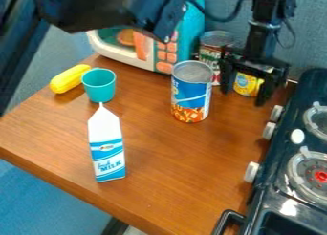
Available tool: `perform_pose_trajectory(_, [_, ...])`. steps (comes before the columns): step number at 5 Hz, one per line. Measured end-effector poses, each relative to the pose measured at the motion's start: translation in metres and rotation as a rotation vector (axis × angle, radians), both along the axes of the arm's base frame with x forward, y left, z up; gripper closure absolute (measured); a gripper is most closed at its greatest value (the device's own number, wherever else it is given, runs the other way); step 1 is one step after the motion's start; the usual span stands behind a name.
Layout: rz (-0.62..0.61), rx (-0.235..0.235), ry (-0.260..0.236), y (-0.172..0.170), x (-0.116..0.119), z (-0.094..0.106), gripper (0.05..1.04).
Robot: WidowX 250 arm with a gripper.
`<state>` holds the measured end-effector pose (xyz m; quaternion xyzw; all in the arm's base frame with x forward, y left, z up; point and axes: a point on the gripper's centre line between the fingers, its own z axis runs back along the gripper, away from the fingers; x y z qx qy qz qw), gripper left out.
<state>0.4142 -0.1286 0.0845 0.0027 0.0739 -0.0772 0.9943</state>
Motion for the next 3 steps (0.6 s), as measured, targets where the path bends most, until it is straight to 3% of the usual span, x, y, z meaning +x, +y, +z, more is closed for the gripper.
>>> perform_pose_trajectory(2, [0.095, 0.029, -0.028, 0.009, -0.007, -0.032, 0.082])
perform_pose_trajectory(3, [0.130, 0.056, -0.127, 0.023, -0.005, -0.019, 0.082])
